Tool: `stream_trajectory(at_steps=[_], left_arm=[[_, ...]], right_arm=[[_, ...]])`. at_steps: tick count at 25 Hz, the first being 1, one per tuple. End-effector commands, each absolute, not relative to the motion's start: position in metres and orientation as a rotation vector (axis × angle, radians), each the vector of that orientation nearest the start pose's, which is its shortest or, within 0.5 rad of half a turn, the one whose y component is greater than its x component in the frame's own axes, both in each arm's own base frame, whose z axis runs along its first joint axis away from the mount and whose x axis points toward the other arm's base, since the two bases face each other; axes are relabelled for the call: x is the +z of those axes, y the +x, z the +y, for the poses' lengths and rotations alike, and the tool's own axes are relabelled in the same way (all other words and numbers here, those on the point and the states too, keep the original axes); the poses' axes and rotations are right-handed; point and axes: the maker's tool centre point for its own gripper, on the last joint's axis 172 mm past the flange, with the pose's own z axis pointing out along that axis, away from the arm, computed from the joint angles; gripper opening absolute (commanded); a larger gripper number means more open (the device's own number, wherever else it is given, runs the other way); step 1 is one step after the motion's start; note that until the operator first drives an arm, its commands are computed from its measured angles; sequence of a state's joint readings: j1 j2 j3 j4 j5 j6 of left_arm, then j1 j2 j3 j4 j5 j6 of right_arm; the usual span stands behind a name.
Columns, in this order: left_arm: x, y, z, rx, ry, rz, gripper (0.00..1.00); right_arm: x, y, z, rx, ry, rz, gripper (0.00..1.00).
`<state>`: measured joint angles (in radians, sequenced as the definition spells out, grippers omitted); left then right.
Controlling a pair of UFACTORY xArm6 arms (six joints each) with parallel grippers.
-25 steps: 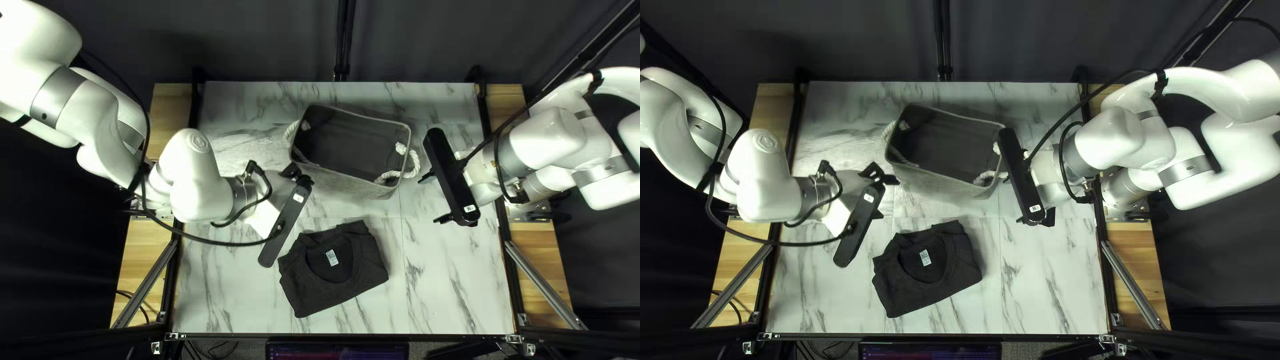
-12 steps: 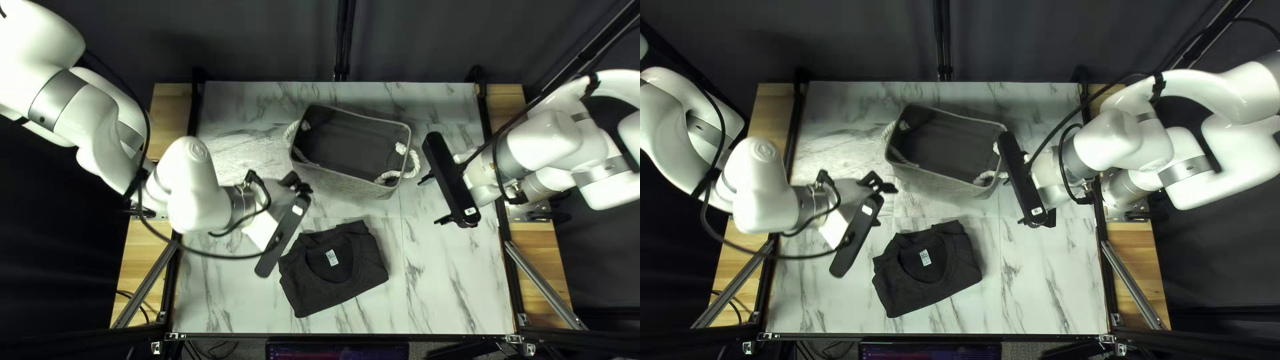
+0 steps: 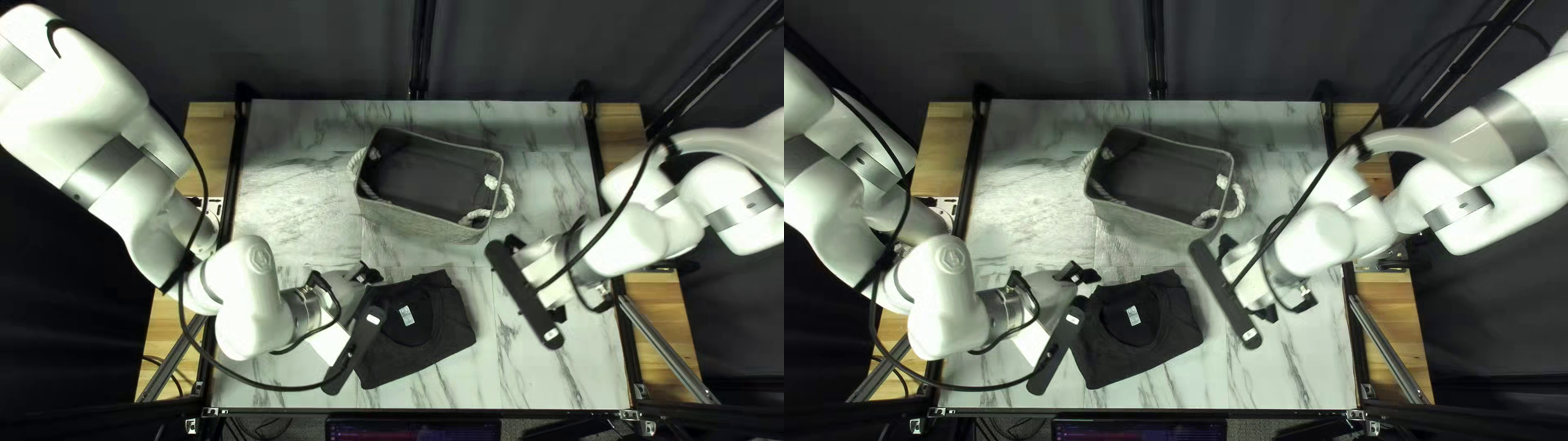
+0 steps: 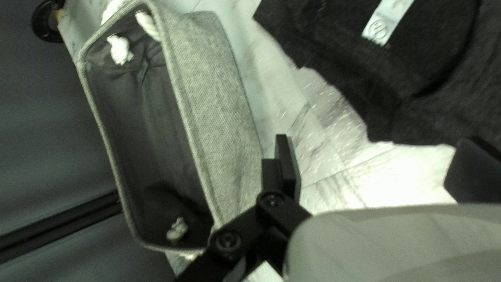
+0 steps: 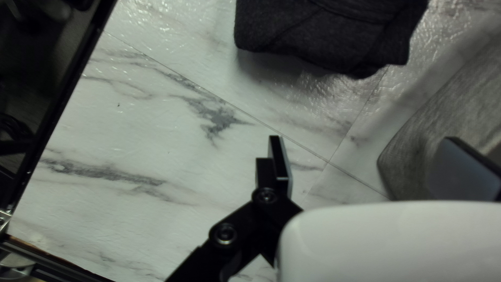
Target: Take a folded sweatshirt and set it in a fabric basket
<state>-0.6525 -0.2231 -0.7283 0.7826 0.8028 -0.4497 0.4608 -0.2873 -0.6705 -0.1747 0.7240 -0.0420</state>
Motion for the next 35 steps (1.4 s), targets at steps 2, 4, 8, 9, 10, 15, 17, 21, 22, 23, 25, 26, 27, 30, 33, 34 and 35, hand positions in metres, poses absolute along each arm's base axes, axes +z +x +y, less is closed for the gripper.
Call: stream_trajectory(at_steps=[2,4,8,9,10,15,17,21,22,23,25,26,27,30,33,34,35], left_arm=[[0.191,0.396,-0.216,-0.6,-2.439,1.01,1.0],[0.184,0.392,-0.228,-0.581,-2.417,1.05,1.0],[0.164,0.395,-0.238,-0.545,-2.395,1.056,1.0],[0.157,0.399,-0.241,-0.537,-2.396,1.054,1.0],[0.15,0.402,-0.244,-0.53,-2.398,1.053,1.0],[0.125,0.408,-0.255,-0.483,-2.404,1.01,1.0],[0.121,0.409,-0.257,-0.47,-2.403,0.997,1.0],[0.11,0.41,-0.265,-0.44,-2.379,0.945,1.0],[0.108,0.41,-0.266,-0.434,-2.374,0.938,1.0],[0.104,0.412,-0.272,-0.426,-2.368,0.929,1.0],[0.098,0.413,-0.276,-0.412,-2.363,0.923,1.0],[0.094,0.413,-0.277,-0.402,-2.363,0.917,1.0],[0.091,0.412,-0.276,-0.396,-2.363,0.912,1.0],[0.083,0.405,-0.27,-0.373,-2.362,0.888,1.0],[0.073,0.395,-0.262,-0.364,-2.356,0.852,1.0],[0.07,0.393,-0.258,-0.365,-2.352,0.841,1.0],[0.068,0.392,-0.254,-0.368,-2.35,0.832,1.0]], right_arm=[[0.177,0.399,0.167,-0.389,-3.018,-1.049,1.0],[0.173,0.398,0.168,-0.389,-2.967,-1.157,1.0],[0.161,0.402,0.169,-0.357,-2.865,-1.356,1.0],[0.158,0.403,0.168,-0.355,-2.849,-1.39,1.0],[0.153,0.404,0.167,-0.356,-2.839,-1.417,1.0],[0.128,0.401,0.166,-0.354,-2.85,-1.474,1.0],[0.127,0.402,0.166,-0.36,-2.858,-1.482,1.0],[0.121,0.407,0.166,-0.376,-2.892,-1.488,1.0],[0.119,0.408,0.166,-0.376,-2.896,-1.489,1.0],[0.115,0.411,0.166,-0.373,-2.902,-1.484,1.0],[0.113,0.414,0.166,-0.372,-2.906,-1.474,1.0],[0.113,0.415,0.165,-0.371,-2.91,-1.468,1.0],[0.112,0.416,0.165,-0.371,-2.913,-1.464,1.0],[0.112,0.416,0.165,-0.372,-2.926,-1.444,1.0],[0.115,0.415,0.164,-0.383,-2.938,-1.424,1.0],[0.116,0.415,0.164,-0.388,-2.939,-1.423,1.0],[0.118,0.415,0.164,-0.391,-2.939,-1.422,1.0]])
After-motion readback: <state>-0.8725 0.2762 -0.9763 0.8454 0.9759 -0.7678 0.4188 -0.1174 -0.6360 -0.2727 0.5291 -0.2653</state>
